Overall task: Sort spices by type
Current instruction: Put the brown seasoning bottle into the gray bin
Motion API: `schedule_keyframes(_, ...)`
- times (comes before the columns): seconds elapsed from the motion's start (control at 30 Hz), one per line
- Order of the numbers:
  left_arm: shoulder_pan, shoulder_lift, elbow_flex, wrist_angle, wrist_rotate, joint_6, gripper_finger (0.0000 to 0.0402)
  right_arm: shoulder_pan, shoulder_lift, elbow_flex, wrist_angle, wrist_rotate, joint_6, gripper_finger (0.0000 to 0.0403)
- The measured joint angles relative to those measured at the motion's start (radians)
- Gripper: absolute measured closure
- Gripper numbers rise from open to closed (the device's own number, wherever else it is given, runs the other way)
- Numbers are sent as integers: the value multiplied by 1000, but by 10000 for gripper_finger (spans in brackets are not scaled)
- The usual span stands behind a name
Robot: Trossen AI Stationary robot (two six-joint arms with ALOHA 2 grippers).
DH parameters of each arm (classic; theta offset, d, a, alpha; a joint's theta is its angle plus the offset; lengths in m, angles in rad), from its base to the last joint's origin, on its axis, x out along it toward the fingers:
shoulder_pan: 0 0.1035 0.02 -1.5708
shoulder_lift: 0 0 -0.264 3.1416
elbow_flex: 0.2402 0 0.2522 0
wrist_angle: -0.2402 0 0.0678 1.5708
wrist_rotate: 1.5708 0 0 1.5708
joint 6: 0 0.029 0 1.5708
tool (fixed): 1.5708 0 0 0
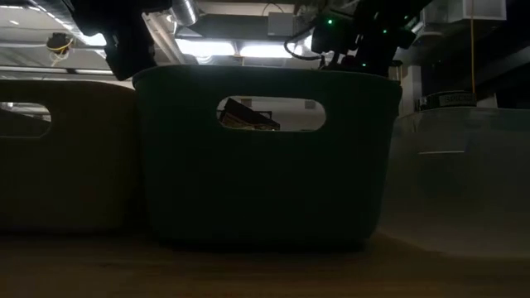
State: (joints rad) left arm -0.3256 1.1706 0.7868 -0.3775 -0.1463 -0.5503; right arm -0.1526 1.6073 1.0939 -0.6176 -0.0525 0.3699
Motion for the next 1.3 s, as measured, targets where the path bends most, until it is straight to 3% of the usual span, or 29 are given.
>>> schedule_keyframes(0.67, -2, 0, 0, 8, -2, -78, 137, 89, 1, -44, 49, 105, 54, 166)
schedule_keyframes(1.3, -2, 1, 0, 23, -1, -78, 137, 87, 152, -44, 105, 105, 45, 178)
